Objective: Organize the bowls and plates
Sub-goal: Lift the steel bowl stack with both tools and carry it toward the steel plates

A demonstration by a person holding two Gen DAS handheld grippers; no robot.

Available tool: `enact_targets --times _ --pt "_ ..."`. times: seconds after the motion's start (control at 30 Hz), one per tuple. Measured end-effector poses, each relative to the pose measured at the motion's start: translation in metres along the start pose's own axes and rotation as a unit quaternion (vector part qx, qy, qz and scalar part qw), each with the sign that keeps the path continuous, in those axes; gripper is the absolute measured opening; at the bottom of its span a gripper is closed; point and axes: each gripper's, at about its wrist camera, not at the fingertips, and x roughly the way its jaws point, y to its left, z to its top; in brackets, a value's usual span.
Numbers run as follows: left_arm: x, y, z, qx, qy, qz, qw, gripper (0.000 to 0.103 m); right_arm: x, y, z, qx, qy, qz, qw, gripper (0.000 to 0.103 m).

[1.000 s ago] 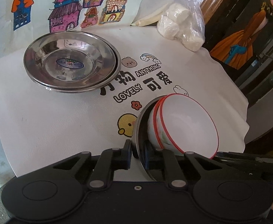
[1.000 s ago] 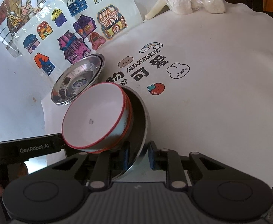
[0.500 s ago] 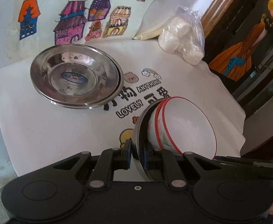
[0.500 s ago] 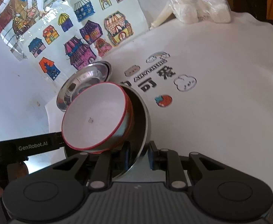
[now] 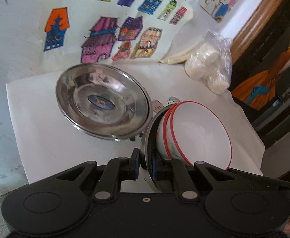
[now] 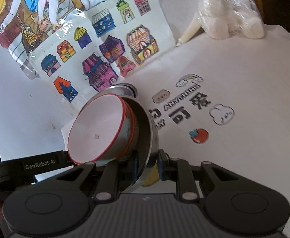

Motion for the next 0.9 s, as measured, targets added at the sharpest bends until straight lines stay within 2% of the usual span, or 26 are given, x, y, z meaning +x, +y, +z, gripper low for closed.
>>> enact_targets --times 0.5,0.9 --pt "-0.002 0.015 0.022 -0.029 -0.021 0.03 0.9989 0.011 0.026 0.017 0.04 -0.031 -0.004 0.031 0.999 0.022" --pt "0.002 0.027 0.033 -0.054 -0.028 0.043 0.9972 0.011 0.044 0.026 0.055 -0.03 -0.006 0.043 0.999 0.021"
